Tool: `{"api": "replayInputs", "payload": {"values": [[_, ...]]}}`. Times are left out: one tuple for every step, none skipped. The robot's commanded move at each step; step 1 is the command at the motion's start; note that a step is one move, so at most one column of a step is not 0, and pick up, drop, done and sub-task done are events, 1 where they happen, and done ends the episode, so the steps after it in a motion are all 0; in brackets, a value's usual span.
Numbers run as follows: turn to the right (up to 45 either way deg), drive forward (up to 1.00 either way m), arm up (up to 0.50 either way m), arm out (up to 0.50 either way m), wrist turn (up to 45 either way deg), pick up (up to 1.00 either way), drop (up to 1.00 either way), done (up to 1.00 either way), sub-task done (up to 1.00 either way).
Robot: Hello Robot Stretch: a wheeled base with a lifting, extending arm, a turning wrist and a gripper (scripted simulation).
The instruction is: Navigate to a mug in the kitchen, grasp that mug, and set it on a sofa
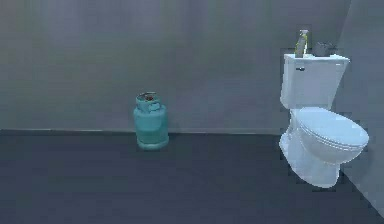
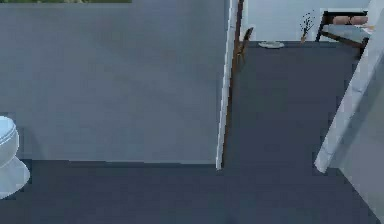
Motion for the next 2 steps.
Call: {"api": "replayInputs", "payload": {"values": [[-45.0, 0.00, 0.00, 0.00, 0.0, 0.00, 0.00, 0.00, 0.00], [-39.0, 0.00, 0.00, 0.00, 0.0, 0.00, 0.00, 0.00, 0.00]]}}
